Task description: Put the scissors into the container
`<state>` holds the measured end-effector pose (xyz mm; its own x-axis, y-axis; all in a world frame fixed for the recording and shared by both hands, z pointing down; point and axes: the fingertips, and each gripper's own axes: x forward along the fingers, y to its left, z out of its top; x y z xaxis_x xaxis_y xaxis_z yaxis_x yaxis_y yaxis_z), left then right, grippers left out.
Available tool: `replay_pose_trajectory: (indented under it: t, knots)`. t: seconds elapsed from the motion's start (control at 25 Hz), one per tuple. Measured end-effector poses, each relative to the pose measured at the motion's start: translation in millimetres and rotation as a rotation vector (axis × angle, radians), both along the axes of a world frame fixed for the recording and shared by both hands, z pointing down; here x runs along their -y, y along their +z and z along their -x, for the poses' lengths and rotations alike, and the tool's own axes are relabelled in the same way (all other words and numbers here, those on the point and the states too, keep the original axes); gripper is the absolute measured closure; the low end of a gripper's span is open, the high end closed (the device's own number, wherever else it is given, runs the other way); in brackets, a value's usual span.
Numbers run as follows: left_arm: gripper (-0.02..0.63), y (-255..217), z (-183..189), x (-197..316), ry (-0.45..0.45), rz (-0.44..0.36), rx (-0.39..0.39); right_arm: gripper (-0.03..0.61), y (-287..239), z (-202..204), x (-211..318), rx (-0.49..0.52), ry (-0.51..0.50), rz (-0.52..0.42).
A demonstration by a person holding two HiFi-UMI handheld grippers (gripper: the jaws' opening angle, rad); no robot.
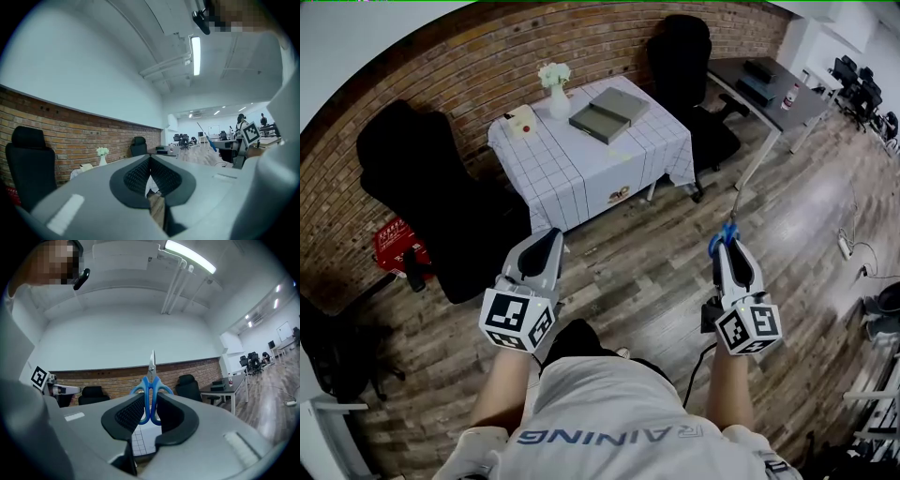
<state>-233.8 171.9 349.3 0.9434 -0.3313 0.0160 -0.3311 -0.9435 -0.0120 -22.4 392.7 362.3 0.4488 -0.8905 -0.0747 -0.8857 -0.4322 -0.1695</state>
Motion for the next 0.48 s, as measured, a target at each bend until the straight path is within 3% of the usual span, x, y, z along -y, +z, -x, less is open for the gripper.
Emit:
replay_pose_trajectory:
  t: [0.24,0.48]
  knots:
    - [0.615,7.1,-3.0,1.3,-0.018,0.016,0.024,0.476,3.7,-6.7,-1.7,0.020,-0.021,-0.033]
    - [0.615,9.1,-35.8,8.5,-0.002,0.028,0.025,0.476,6.1,-30.4,-0.9,0.026,-0.001,-0.025]
